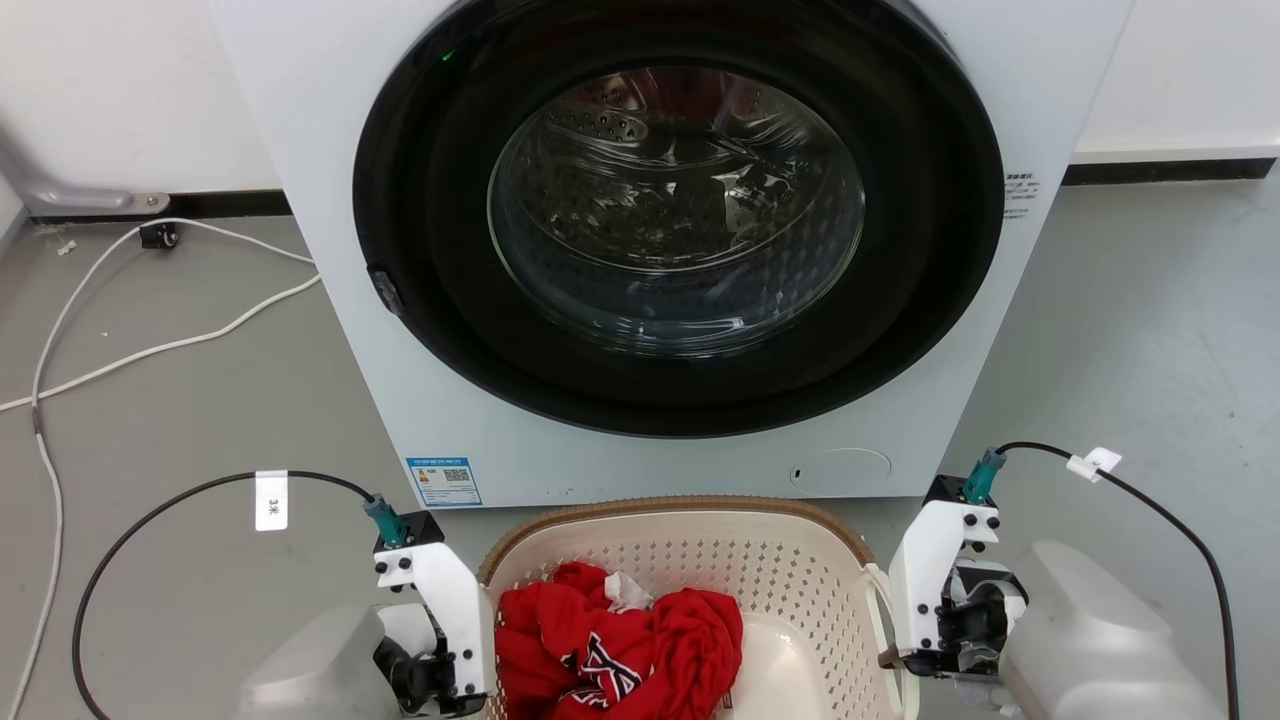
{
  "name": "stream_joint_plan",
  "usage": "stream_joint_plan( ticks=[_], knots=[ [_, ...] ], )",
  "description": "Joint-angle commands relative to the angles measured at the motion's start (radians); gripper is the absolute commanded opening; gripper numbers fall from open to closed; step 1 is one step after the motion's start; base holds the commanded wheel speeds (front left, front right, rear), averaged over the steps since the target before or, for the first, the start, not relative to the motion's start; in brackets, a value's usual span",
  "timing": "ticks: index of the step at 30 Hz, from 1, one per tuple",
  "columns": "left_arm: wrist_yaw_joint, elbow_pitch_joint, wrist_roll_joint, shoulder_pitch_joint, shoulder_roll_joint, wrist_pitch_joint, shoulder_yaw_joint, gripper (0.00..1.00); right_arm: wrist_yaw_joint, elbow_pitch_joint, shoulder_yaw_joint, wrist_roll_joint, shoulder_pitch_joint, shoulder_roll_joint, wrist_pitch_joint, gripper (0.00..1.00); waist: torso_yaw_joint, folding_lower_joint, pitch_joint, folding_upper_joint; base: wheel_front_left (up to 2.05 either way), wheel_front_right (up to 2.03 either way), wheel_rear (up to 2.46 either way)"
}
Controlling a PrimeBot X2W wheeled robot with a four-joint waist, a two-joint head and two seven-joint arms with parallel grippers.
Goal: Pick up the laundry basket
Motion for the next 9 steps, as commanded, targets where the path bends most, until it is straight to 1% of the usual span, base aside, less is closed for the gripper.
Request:
stream_joint_plan(
  ticks=[1,9],
  knots=[
    [-0.013,-0.013,-0.009,-0.005,-0.023,-0.006,-0.001,0.00,0.004,-0.008,0.000,0.013,-0.013,0.024,-0.003,0.00,0.001,0.0000,0.000,0.0000,0.00,0.00,0.00],
    [-0.013,-0.015,-0.017,-0.001,-0.022,-0.007,-0.006,0.00,0.004,-0.008,0.000,0.012,-0.011,0.024,-0.003,0.00,-0.001,0.0000,0.000,0.0000,0.00,0.00,0.00]
  ],
)
